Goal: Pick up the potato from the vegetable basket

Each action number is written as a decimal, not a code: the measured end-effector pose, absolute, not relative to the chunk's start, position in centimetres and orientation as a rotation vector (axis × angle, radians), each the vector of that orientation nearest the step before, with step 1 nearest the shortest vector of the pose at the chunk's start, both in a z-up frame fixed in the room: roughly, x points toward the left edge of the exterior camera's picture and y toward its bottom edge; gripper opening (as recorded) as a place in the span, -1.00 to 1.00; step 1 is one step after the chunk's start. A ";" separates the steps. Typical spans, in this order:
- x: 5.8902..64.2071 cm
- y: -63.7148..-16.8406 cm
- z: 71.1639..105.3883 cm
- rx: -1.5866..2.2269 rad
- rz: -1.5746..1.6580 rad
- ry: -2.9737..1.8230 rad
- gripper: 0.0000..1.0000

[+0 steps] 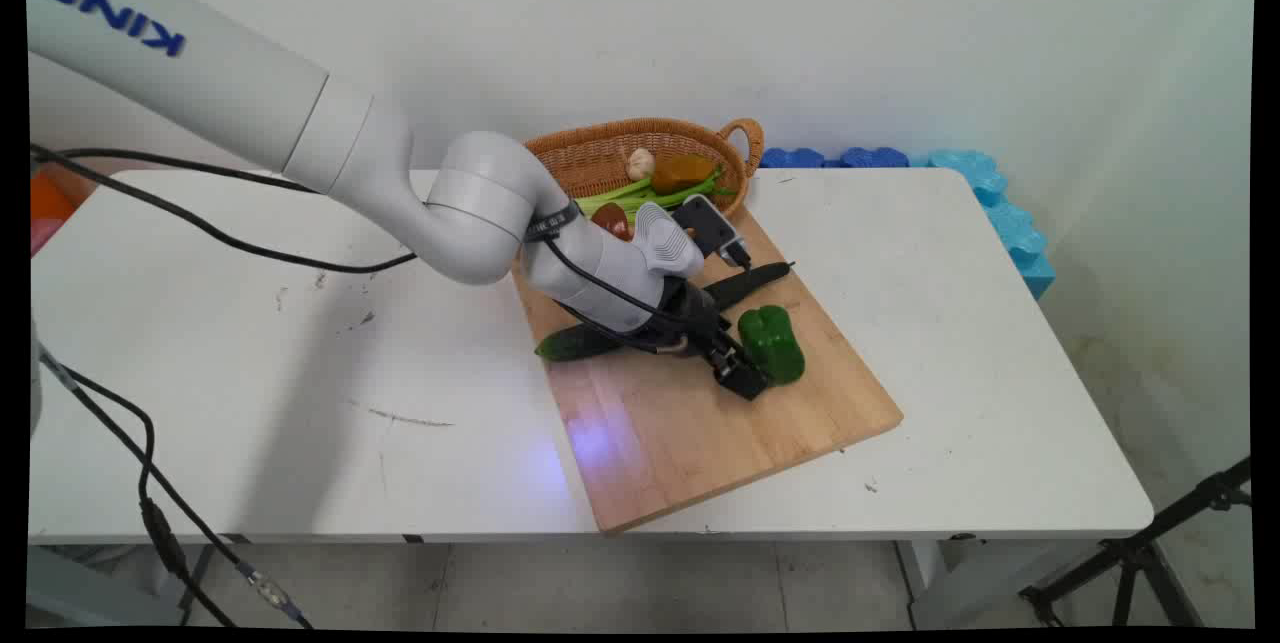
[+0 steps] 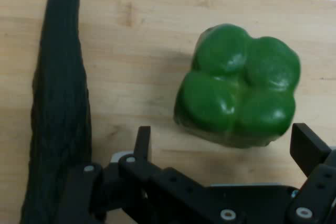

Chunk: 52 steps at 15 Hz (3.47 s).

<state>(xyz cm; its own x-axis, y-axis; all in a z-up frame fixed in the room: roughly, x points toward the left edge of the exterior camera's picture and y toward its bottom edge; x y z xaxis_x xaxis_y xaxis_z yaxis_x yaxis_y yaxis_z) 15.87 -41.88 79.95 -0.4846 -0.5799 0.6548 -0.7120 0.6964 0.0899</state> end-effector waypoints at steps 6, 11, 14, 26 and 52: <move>17.1 -42.8 81.8 0.996 0.278 -2.233 1.00; 19.1 -43.6 85.4 1.015 0.262 -2.211 1.00; 19.7 -43.8 89.2 0.999 0.240 -2.168 1.00; 26.7 -43.4 99.0 0.969 0.204 -2.269 1.00; 36.3 -39.1 103.3 1.070 0.113 -2.322 1.00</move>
